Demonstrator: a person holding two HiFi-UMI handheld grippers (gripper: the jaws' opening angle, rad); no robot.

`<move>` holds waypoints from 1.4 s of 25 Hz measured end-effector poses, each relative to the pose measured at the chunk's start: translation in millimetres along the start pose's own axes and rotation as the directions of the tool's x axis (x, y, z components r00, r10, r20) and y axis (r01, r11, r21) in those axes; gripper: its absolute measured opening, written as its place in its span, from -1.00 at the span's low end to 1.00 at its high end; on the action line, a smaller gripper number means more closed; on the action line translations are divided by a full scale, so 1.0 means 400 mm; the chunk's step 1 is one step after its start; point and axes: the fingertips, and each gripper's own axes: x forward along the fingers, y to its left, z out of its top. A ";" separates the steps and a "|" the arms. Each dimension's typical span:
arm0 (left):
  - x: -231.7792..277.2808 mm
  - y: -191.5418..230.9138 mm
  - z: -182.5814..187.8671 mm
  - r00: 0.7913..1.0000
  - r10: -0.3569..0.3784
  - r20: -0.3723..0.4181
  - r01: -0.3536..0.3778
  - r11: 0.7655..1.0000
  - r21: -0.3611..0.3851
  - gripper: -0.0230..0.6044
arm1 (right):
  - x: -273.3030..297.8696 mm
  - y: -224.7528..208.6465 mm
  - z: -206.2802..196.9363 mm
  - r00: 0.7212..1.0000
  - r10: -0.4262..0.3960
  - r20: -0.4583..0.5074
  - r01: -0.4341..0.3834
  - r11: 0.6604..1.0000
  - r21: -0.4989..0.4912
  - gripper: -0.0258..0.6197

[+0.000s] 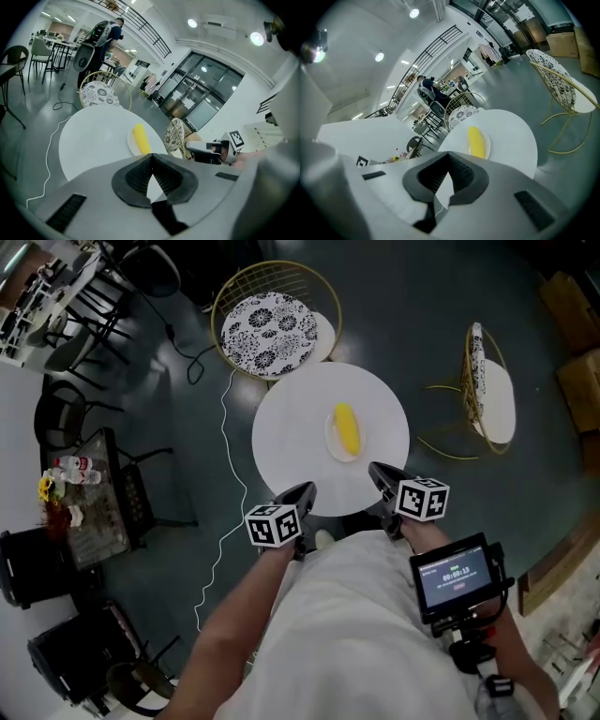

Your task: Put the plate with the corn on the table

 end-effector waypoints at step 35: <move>-0.206 -0.145 -0.046 0.993 -0.098 0.071 0.084 0.979 0.184 -0.91 | -0.187 0.205 -0.098 0.986 0.052 0.157 -0.046 0.998 -0.044 -0.90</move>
